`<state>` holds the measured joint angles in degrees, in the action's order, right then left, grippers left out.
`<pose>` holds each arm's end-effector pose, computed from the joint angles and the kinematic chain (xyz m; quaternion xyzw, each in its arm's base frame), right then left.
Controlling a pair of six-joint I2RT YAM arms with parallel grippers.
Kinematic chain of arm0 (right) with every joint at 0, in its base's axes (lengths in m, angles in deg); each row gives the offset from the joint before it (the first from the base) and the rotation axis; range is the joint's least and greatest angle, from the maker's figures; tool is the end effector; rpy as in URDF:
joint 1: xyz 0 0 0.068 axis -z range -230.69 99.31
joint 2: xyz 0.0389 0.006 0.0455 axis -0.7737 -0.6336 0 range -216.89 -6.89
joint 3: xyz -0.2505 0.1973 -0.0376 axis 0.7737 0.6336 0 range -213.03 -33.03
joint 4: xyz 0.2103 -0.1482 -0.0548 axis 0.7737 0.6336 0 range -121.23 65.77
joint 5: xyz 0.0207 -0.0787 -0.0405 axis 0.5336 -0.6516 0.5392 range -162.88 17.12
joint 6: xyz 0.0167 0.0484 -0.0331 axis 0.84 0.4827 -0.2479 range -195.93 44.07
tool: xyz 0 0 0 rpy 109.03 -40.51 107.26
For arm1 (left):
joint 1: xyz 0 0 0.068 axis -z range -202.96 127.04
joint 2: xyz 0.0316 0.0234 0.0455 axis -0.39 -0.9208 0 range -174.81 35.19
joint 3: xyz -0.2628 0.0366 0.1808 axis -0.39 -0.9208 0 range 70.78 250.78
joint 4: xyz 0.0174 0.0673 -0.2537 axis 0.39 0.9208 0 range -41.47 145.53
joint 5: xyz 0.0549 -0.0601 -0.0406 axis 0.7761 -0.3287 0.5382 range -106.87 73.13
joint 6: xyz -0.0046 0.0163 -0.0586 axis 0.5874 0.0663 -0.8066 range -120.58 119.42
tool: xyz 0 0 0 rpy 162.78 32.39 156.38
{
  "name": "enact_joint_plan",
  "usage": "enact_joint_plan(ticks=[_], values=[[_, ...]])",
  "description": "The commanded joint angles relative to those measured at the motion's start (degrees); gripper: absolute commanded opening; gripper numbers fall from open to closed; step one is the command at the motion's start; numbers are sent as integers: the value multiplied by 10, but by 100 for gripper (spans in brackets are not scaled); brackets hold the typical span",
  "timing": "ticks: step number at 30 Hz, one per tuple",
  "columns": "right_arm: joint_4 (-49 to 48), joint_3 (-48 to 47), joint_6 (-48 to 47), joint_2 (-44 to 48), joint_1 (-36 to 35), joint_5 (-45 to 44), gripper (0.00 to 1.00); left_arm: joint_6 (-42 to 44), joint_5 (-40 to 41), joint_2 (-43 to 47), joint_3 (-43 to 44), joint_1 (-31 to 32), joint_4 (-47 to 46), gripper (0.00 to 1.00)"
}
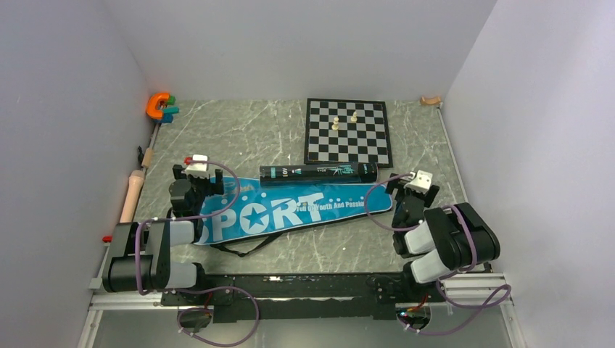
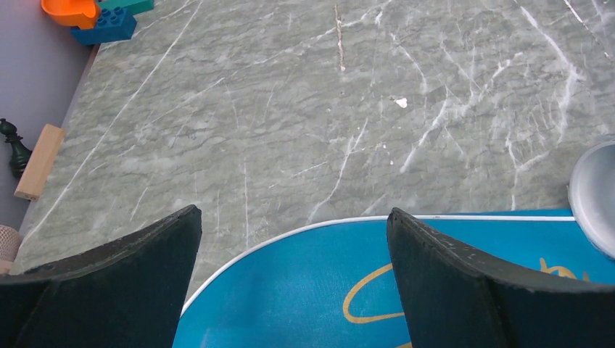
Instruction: Pack up the badminton gear
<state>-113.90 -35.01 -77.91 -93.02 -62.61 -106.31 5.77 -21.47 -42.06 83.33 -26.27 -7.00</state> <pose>0.1967 0.0160 0.1842 0.1162 0.7052 -0.1473 0.6837 0.2283 0.0094 0.2030 0.0462 0.7598 0.0241 0.6481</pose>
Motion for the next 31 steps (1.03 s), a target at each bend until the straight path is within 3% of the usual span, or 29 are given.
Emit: enact_joint_plan(ticks=[1,3,5,31], values=[[31,-66,11,-8,43,50,100,-6,0,2,6,-2,-44,99],[177,-119,61,10,75,91,100,-7,0,2,5,-3,-47,99],[186,-122,78,11,115,139,100,-6,0,1,5,-3,-48,99],[167,-110,73,16,113,138,100,-7,2,1,7,-3,-47,99]])
